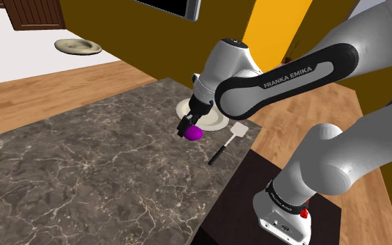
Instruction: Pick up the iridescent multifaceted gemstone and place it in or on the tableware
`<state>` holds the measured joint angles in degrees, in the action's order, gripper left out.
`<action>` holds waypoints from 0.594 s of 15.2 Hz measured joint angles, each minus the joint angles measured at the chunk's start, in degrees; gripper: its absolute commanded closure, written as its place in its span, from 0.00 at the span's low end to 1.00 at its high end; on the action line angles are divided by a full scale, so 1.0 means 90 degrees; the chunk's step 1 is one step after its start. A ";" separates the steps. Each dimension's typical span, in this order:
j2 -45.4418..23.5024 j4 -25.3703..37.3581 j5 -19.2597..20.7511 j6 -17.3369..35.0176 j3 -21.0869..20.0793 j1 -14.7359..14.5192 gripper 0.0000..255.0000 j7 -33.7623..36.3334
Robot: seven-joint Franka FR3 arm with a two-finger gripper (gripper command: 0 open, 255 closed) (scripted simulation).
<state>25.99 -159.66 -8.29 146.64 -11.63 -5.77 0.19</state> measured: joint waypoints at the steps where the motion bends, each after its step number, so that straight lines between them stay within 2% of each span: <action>1: -0.0004 0.0001 0.0000 0.0003 0.0000 0.0000 0.00 0.0000; 2: -0.0005 0.0001 0.0000 0.0005 0.0000 0.0001 0.00 0.0000; 3: -0.0005 0.0001 0.0000 0.0005 0.0000 0.0001 1.00 0.0000; 9: -0.0007 0.0002 0.0001 0.0006 0.0000 0.0001 1.00 0.0000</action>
<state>25.94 -159.64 -8.29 146.69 -11.63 -5.77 0.19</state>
